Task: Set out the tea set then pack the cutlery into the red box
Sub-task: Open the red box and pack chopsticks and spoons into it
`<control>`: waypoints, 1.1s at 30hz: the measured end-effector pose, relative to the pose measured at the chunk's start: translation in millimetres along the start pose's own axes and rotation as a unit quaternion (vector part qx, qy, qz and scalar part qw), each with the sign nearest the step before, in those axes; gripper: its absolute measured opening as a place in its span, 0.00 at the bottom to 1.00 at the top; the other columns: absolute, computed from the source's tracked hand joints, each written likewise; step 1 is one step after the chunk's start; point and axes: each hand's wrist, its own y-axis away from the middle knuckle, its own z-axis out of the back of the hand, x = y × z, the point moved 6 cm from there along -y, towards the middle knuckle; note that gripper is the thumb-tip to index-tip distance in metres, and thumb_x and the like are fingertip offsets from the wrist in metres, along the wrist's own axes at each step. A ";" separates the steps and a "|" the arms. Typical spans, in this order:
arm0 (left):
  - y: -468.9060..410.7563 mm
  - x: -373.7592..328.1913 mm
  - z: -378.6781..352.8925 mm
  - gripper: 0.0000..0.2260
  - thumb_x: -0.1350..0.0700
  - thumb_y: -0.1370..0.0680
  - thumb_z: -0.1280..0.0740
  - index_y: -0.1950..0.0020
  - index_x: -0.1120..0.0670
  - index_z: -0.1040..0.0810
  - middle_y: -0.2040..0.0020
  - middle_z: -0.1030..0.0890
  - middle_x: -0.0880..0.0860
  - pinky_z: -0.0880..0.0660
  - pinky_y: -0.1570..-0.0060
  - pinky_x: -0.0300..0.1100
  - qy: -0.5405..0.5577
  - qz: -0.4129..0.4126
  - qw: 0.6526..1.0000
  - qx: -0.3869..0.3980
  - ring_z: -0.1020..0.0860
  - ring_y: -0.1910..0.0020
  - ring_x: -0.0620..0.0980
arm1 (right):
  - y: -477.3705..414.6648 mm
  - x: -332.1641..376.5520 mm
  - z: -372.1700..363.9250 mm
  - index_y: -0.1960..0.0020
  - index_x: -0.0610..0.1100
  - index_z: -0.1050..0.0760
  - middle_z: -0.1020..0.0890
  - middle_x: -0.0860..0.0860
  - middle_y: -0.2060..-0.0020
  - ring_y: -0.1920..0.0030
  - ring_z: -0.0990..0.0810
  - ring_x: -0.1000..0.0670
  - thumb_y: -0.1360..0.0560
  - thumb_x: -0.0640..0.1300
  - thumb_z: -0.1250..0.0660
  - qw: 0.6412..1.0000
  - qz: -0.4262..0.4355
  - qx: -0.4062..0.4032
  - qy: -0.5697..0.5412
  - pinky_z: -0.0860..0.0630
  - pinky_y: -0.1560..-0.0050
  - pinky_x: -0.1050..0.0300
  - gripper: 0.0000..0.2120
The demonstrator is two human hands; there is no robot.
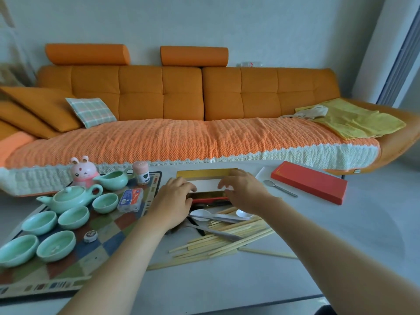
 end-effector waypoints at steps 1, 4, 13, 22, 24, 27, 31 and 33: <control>0.4 -2.2 2.2 0.12 0.55 0.20 0.36 0.37 0.49 0.23 0.41 0.25 0.46 0.31 0.41 0.43 -0.004 -0.006 1.000 -0.013 0.29 0.39 0.49 | -0.7 8.7 0.5 0.45 0.51 0.18 0.20 0.53 0.50 0.49 0.22 0.49 0.23 0.40 0.37 1.000 0.014 0.013 0.009 0.22 0.48 0.48 0.12; 4.2 -5.7 -2.4 0.11 0.53 0.21 0.35 0.40 0.46 0.21 0.47 0.24 0.45 0.26 0.47 0.45 0.018 -0.005 0.999 0.030 0.26 0.44 0.48 | -0.8 27.6 -12.8 0.44 0.54 0.19 0.20 0.54 0.49 0.51 0.21 0.49 0.21 0.47 0.41 0.991 0.017 0.106 0.075 0.22 0.54 0.51 0.13; 7.1 -5.6 -10.7 0.12 0.50 0.20 0.35 0.38 0.45 0.20 0.46 0.23 0.47 0.26 0.49 0.46 0.014 0.012 0.996 0.087 0.26 0.45 0.49 | -13.0 36.1 -33.5 0.49 0.47 0.22 0.23 0.51 0.54 0.57 0.21 0.47 0.20 0.48 0.39 0.974 0.022 0.121 0.190 0.24 0.60 0.53 0.09; -6.9 16.4 7.9 0.06 0.53 0.19 0.36 0.45 0.47 0.20 0.48 0.20 0.42 0.30 0.54 0.36 0.251 0.125 0.960 -0.003 0.24 0.49 0.42 | -21.3 19.0 -9.6 0.44 0.52 0.19 0.19 0.57 0.50 0.52 0.21 0.53 0.22 0.44 0.38 0.992 -0.023 0.076 -0.101 0.21 0.49 0.53 0.11; -11.4 22.8 11.5 0.06 0.53 0.19 0.36 0.46 0.46 0.21 0.48 0.20 0.43 0.29 0.50 0.38 0.279 0.146 0.948 -0.038 0.23 0.47 0.43 | -26.6 12.9 -4.5 0.43 0.51 0.18 0.20 0.56 0.49 0.52 0.23 0.54 0.20 0.41 0.37 0.986 -0.039 0.046 -0.153 0.24 0.48 0.58 0.12; -13.6 33.0 10.1 0.09 0.54 0.19 0.37 0.40 0.48 0.23 0.45 0.21 0.45 0.28 0.50 0.38 0.263 0.167 0.947 -0.085 0.24 0.45 0.44 | -36.8 3.9 -4.6 0.43 0.49 0.18 0.20 0.52 0.49 0.56 0.22 0.50 0.19 0.38 0.40 0.985 -0.058 0.009 -0.162 0.23 0.54 0.55 0.14; -13.9 35.8 4.1 0.14 0.54 0.19 0.38 0.33 0.50 0.25 0.35 0.25 0.48 0.33 0.34 0.46 0.110 0.104 0.984 -0.096 0.30 0.34 0.49 | -48.6 -15.0 -26.4 0.41 0.50 0.19 0.19 0.48 0.52 0.64 0.23 0.49 0.19 0.36 0.44 0.986 -0.110 0.041 -0.117 0.28 0.67 0.59 0.18; -12.6 32.3 -7.3 0.16 0.53 0.18 0.40 0.31 0.50 0.26 0.32 0.27 0.46 0.38 0.32 0.44 0.076 0.082 0.993 -0.039 0.33 0.31 0.48 | -52.4 -18.2 -42.1 0.40 0.50 0.19 0.18 0.48 0.47 0.59 0.21 0.49 0.20 0.35 0.45 0.984 -0.119 0.074 -0.107 0.25 0.62 0.60 0.20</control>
